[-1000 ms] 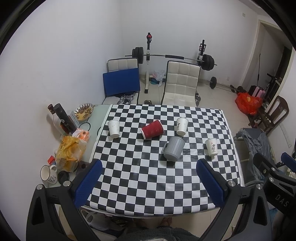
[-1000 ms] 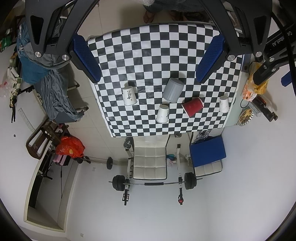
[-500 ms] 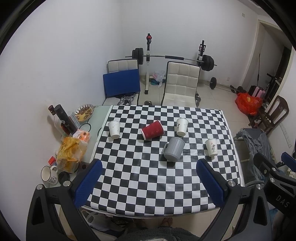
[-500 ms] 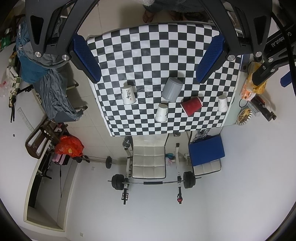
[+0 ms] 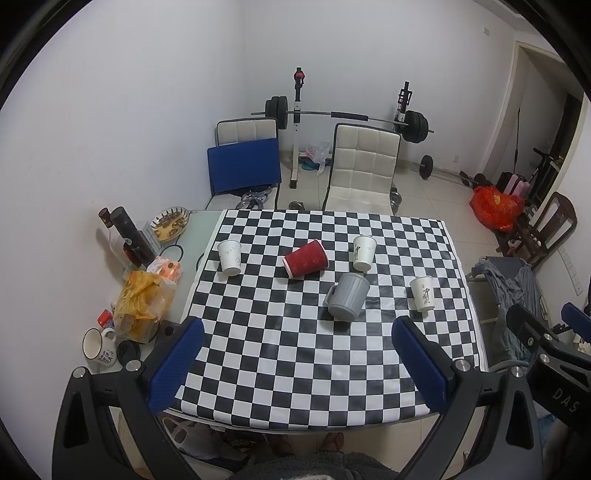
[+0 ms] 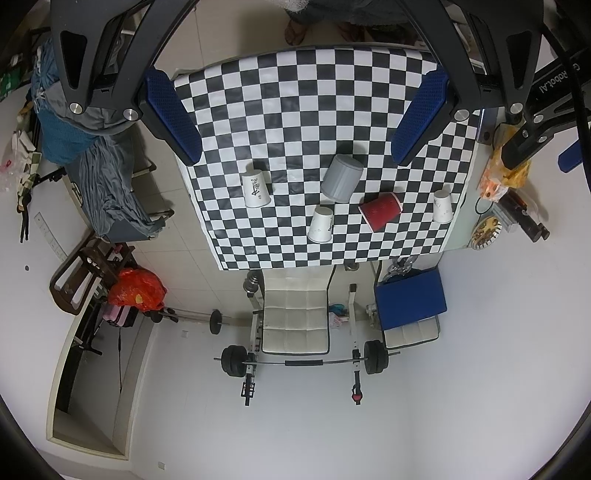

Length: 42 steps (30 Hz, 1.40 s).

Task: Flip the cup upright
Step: 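Reach the left gripper to the calligraphy paper cup and grasp it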

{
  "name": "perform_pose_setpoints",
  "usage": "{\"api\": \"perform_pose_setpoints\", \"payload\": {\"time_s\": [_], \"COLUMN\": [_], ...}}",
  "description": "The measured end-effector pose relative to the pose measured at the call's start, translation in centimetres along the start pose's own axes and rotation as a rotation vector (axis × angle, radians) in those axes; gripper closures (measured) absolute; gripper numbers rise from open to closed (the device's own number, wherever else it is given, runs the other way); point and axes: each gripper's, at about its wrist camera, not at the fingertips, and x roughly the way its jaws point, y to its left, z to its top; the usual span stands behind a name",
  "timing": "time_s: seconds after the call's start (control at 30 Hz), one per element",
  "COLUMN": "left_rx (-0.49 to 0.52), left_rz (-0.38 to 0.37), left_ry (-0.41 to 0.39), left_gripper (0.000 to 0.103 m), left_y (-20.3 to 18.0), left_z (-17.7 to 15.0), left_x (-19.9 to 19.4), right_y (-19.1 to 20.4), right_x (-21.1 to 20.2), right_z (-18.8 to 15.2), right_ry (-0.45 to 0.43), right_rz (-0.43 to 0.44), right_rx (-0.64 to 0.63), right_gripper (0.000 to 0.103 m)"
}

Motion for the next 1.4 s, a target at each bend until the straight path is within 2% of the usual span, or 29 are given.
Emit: {"api": "perform_pose_setpoints", "payload": {"time_s": [0.3,0.43,0.57,0.7,0.8,0.93,1.1,1.17,1.3,1.4], "left_rx": [0.002,0.018,0.052,0.091,0.132,0.189,0.233,0.243,0.239,0.231], "left_rz": [0.003,0.016,0.021,0.016,0.027,0.035,0.045,0.044,0.034,0.021], "left_ry": [0.015,0.052,0.119,0.191,0.239,0.307,0.399,0.423,0.469,0.504], "left_gripper": [0.0,0.0,0.0,0.0,0.0,0.0,0.0,0.0,0.0,0.0], "left_y": [-1.2,-3.0,-5.7,-7.9,-10.8,-14.9,-19.7,-21.5,-24.1,-26.1], "left_z": [0.7,1.8,2.0,0.8,0.0,-0.9,-1.6,-1.7,-1.5,-1.1], "left_x": [0.6,2.4,7.6,12.2,16.0,21.4,28.1,30.4,34.1,36.9], "right_y": [0.1,-1.5,-5.0,-8.5,-11.5,-15.4,-19.1,-20.6,-22.9,-23.9], "right_x": [0.5,3.6,9.4,15.4,20.1,26.4,33.9,37.1,42.7,46.0], "right_z": [0.7,1.0,-0.7,-1.9,-3.5,-4.9,-5.8,-6.0,-6.2,-6.0], "right_ry": [0.017,0.079,0.143,0.191,0.23,0.276,0.345,0.37,0.428,0.458], "right_rz": [-0.009,-0.044,-0.115,-0.211,-0.243,-0.226,-0.158,-0.173,-0.124,-0.127], "right_rx": [0.015,0.06,0.115,0.137,0.154,0.158,0.127,0.11,0.09,0.042], "right_gripper": [0.0,0.0,0.0,0.0,0.0,0.0,0.0,0.0,0.0,0.0]}}
